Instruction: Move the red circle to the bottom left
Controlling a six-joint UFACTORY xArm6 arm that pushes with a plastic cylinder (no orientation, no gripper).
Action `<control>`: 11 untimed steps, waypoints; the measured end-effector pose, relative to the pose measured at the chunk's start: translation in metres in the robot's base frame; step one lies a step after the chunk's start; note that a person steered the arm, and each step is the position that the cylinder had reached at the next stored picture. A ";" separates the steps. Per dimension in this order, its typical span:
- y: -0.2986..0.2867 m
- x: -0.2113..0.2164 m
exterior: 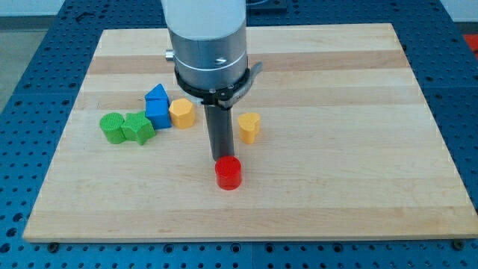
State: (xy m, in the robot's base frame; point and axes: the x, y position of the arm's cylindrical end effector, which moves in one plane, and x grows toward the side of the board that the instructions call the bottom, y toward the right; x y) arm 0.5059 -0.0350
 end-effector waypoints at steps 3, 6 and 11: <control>0.045 0.033; -0.022 0.014; -0.074 0.076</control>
